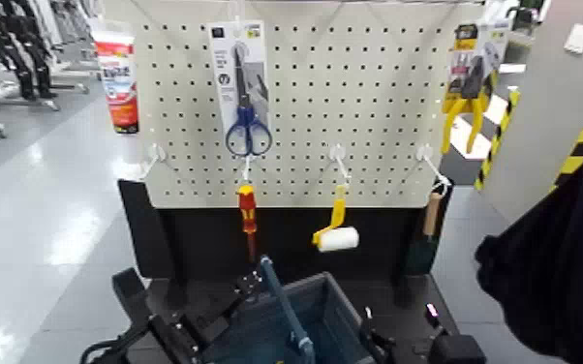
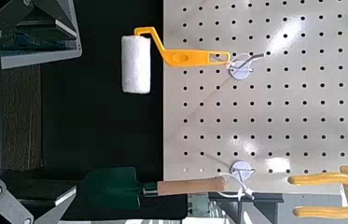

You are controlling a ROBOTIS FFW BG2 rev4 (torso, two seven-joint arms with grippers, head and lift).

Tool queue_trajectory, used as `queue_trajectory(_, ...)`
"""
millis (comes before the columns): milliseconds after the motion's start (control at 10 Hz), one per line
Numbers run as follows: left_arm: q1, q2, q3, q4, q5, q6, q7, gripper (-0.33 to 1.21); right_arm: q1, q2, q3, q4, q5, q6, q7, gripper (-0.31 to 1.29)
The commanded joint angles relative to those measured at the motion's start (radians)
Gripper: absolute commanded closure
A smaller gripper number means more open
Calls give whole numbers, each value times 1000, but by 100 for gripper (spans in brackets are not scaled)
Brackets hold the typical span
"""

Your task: Grasp the handle of the crate.

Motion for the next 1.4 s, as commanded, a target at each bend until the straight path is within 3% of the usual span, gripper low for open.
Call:
queue_trajectory(100, -47, 8, -8, 81, 147, 115, -1, 23, 2, 1, -1, 3, -3, -7, 0, 14)
queue_trajectory(600, -162, 26, -55, 226, 258, 217, -33, 24, 2, 3, 0, 6, -10, -15, 0, 14)
queue_trajectory(900, -194, 35, -93, 282, 285, 222, -58, 34, 2, 4, 0, 7, -11, -19, 0, 14)
queue_trajectory(1200, -205, 37, -121, 311, 319, 227, -81, 87, 2, 4, 0, 9, -14, -24, -2, 14)
queue_trajectory(1300, -203, 35, -121, 312, 322, 228, -84, 116, 2, 4, 0, 10, -14, -25, 0, 14)
queue_trajectory(1400, -200, 34, -121, 312, 324, 228, -85, 118, 2, 4, -1, 10, -14, -25, 0, 14)
